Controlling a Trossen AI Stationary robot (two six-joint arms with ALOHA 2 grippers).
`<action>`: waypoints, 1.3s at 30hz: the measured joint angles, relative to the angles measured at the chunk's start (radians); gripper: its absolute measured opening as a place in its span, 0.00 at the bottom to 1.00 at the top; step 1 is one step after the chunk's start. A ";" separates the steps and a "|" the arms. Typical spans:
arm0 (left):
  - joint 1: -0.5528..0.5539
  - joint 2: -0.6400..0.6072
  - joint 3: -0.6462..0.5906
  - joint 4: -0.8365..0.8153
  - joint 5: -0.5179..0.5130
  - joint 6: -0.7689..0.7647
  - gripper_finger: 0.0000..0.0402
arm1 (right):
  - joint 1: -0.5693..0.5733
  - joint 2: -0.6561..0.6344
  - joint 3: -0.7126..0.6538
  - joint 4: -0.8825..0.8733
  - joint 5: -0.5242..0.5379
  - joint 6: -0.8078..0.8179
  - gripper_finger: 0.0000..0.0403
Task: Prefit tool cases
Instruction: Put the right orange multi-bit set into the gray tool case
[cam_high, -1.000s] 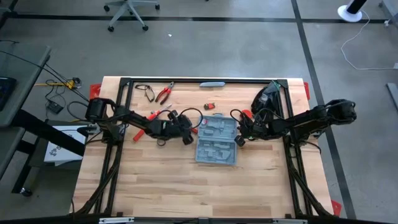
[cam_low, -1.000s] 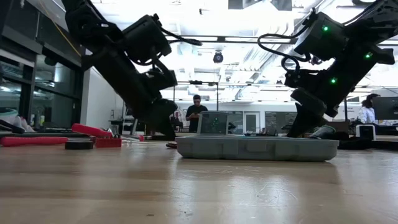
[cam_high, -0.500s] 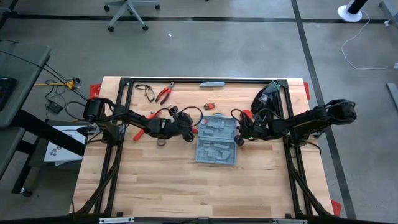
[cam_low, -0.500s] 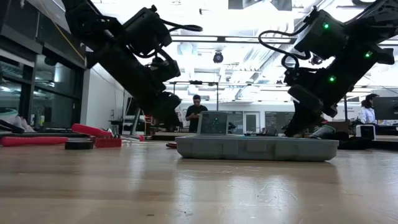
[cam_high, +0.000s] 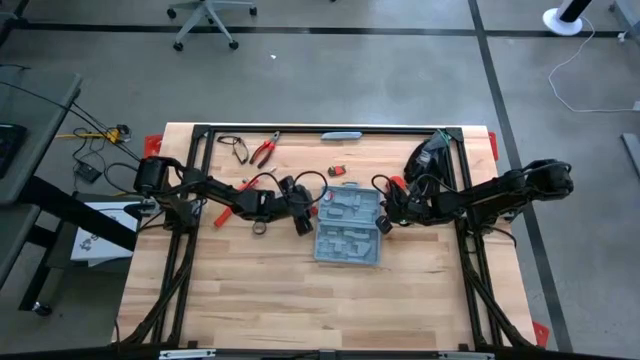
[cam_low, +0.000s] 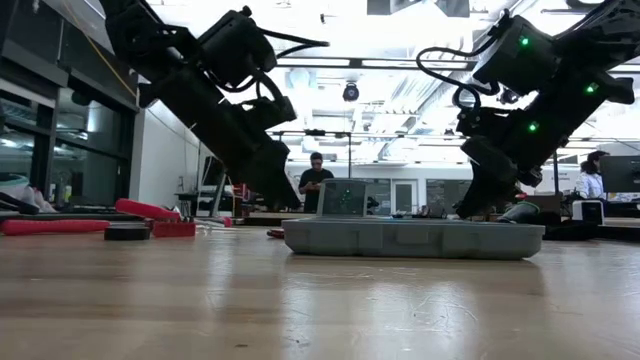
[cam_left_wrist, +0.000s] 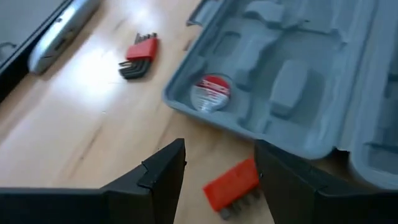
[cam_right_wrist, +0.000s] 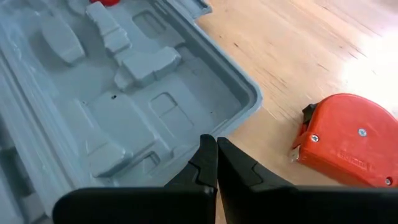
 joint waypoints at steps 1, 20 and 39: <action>0.002 0.000 0.000 0.000 0.007 0.002 0.46 | 0.000 0.000 0.000 0.000 0.000 -0.001 0.00; 0.119 0.000 0.000 -0.028 0.200 0.036 0.46 | -0.017 0.000 0.000 0.081 0.042 -0.206 0.00; 0.324 0.003 0.000 -0.094 0.665 0.074 0.46 | -0.015 0.000 0.000 0.074 -0.017 -0.206 0.00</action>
